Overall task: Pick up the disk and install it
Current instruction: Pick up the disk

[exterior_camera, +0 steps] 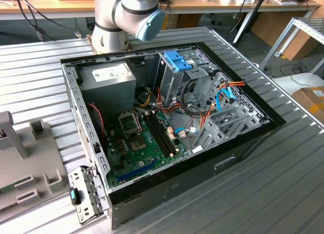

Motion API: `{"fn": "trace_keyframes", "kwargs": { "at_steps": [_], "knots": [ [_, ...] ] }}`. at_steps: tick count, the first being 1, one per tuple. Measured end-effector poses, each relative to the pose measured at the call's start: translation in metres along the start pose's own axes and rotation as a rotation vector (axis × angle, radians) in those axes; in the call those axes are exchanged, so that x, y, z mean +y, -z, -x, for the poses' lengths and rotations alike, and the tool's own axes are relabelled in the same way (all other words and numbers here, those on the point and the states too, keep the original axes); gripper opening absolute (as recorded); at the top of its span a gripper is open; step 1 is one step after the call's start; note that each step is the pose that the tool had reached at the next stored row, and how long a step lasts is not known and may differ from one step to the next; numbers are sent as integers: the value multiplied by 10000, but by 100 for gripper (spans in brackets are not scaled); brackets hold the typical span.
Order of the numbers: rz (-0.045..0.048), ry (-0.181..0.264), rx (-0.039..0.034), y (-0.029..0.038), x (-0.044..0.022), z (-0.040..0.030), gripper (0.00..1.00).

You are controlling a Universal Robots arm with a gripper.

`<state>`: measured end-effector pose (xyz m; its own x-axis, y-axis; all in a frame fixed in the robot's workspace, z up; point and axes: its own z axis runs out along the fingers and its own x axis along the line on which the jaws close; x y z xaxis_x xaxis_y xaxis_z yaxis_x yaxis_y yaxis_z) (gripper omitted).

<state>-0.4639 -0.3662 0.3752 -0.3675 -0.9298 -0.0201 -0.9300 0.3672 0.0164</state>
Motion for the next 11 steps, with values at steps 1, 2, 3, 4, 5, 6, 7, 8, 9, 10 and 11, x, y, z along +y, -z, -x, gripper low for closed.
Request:
{"fn": "trace_keyframes", "kwargs": {
  "at_steps": [1, 2, 3, 4, 5, 6, 7, 8, 9, 10, 11],
  "knots": [
    [8, 392, 6, -2, 0, 0, 48],
    [15, 725, 12, -3, 0, 0, 48],
    [22, 1111, 18, -5, 0, 0, 48],
    [29, 1421, 24, -6, 0, 0, 48],
    [33, 1613, 27, -7, 0, 0, 48],
    [37, 1794, 30, -7, 0, 0, 48],
    [44, 2139, 35, -8, 0, 0, 48],
    [44, 2150, 36, -8, 0, 0, 48],
    [44, 2151, 35, -8, 0, 0, 48],
    [44, 2151, 36, -7, 0, 0, 48],
    [44, 2152, 35, -8, 0, 0, 48]
  ]
}}
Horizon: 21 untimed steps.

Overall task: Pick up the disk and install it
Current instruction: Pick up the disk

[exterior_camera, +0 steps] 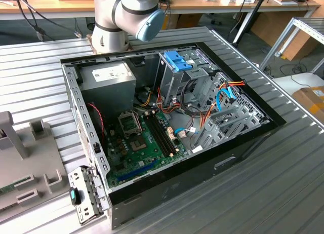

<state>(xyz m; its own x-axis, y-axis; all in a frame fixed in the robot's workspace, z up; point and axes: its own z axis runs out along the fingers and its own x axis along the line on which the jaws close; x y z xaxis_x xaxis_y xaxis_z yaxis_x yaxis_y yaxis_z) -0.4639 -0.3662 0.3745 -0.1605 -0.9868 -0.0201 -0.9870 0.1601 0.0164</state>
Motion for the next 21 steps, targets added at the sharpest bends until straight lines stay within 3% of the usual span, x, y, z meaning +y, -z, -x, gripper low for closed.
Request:
{"fn": "trace_keyframes", "kwargs": {
  "at_steps": [1, 2, 5, 15, 19, 21],
  "knots": [
    [2, 89, 2, 0, 0, 0, 48],
    [10, 523, 8, -2, 0, 0, 48],
    [23, 1137, 19, -7, -2, 1, 48],
    [22, 1180, 18, -15, -3, 1, 48],
    [23, 1181, 14, -88, -4, -1, 48],
    [27, 1186, 16, -95, -4, -1, 48]
  ]
}}
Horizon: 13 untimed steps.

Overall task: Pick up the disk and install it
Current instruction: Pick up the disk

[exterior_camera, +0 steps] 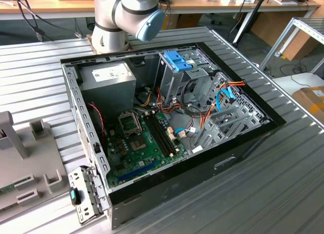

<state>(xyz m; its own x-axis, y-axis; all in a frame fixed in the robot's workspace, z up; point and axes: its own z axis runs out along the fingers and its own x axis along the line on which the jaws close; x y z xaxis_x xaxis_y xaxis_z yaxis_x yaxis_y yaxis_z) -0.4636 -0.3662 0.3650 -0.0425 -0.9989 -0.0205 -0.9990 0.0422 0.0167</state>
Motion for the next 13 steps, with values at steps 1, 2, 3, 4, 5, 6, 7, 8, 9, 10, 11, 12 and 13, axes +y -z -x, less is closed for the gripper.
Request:
{"fn": "trace_keyframes", "kwargs": {
  "at_steps": [1, 2, 3, 4, 5, 6, 7, 8, 9, 10, 11, 12, 13],
  "knots": [
    [0, 1, 0, 0, 0, 0, 48],
    [-1, 1, 0, -1, 0, 0, 48],
    [-2, 1, -1, -2, 0, 0, 48],
    [-2, 1, -1, -2, 0, 0, 48],
    [-2, 1, -1, -2, 0, 0, 48],
    [-2, 1, -1, -2, 0, 0, 48],
    [-2, 1, -1, -3, 0, 0, 48],
    [-2, 1, -1, -4, 0, 0, 48],
    [-5, 1, -2, -17, 0, 0, 48],
    [-3, 5, -1, -30, 0, -1, 48],
    [-3, 20, -2, -49, -1, -1, 48],
    [-3, 31, -1, -63, -1, -2, 48],
    [-2, 42, -1, -73, -1, -2, 48]
  ]
}}
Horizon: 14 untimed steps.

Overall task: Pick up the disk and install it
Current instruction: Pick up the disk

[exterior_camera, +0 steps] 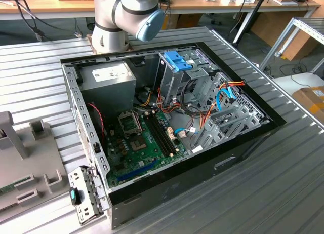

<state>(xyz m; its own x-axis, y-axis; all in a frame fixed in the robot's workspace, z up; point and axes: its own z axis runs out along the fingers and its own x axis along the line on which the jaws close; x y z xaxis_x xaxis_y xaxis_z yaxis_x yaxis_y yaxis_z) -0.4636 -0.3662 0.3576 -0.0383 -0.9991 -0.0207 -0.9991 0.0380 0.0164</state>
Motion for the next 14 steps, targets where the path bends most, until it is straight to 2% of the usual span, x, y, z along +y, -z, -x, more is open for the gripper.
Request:
{"fn": "trace_keyframes", "kwargs": {
  "at_steps": [2, 5, 11, 14],
  "knots": [
    [3, 29, -27, -10, -1, -5, 48],
    [3, 91, -27, -46, -4, -19, 48],
    [16, 615, -17, -131, -21, -21, 48],
    [20, 831, -14, -147, -45, -18, 48]
  ]
}}
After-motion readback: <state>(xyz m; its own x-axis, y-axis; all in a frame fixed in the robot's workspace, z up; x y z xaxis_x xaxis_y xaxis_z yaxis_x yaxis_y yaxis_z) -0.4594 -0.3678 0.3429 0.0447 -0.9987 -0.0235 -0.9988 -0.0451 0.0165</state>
